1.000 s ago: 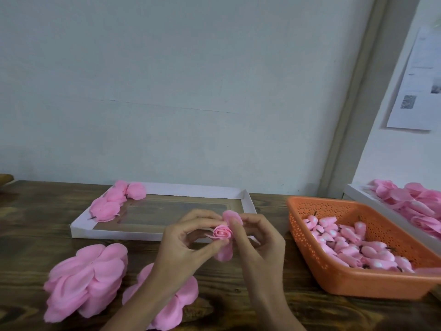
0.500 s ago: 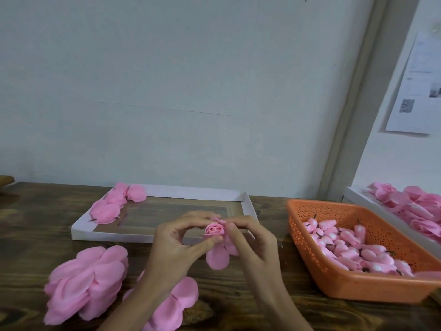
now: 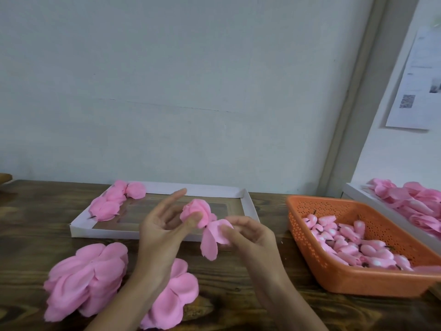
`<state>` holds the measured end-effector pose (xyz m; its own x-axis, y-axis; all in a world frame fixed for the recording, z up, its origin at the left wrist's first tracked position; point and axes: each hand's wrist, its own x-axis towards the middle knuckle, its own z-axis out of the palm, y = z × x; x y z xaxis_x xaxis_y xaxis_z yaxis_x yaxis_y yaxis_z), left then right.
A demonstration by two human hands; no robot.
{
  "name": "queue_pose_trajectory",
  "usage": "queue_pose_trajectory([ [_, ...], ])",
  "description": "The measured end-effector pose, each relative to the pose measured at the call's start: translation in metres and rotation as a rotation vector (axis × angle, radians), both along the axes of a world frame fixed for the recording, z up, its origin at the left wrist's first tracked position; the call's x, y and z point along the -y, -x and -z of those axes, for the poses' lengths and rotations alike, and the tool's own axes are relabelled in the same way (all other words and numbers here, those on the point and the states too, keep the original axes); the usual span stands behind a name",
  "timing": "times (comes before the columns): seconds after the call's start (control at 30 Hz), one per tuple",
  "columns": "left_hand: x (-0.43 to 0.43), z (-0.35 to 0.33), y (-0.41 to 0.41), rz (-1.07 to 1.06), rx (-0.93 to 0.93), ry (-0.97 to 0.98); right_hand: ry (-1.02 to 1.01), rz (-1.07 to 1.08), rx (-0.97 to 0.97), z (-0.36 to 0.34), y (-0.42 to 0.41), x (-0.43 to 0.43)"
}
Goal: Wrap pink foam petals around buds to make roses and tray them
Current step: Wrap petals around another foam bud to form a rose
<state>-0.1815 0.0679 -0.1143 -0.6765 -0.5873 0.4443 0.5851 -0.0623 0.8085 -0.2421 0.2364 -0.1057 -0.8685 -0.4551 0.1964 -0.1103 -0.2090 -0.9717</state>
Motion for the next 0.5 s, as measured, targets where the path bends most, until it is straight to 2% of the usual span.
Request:
queue_pose_trajectory([
  [0.07,0.0009,-0.0003,-0.0003,-0.003,0.027,-0.006,0.012,-0.014,0.045,0.0005,0.0005,0.0003],
  [0.17,0.0022,0.0037,-0.0004,0.002,0.082,0.085,0.059,-0.068,0.126,0.0004,-0.0014,0.0016],
  [0.27,-0.001,0.0038,-0.0013,-0.026,0.092,0.048,-0.009,-0.078,0.098,0.0009,-0.0037,0.0033],
  [0.5,-0.0017,0.0031,0.0001,-0.024,0.048,0.028,0.008,-0.086,0.099,0.0014,-0.0055,0.0037],
])
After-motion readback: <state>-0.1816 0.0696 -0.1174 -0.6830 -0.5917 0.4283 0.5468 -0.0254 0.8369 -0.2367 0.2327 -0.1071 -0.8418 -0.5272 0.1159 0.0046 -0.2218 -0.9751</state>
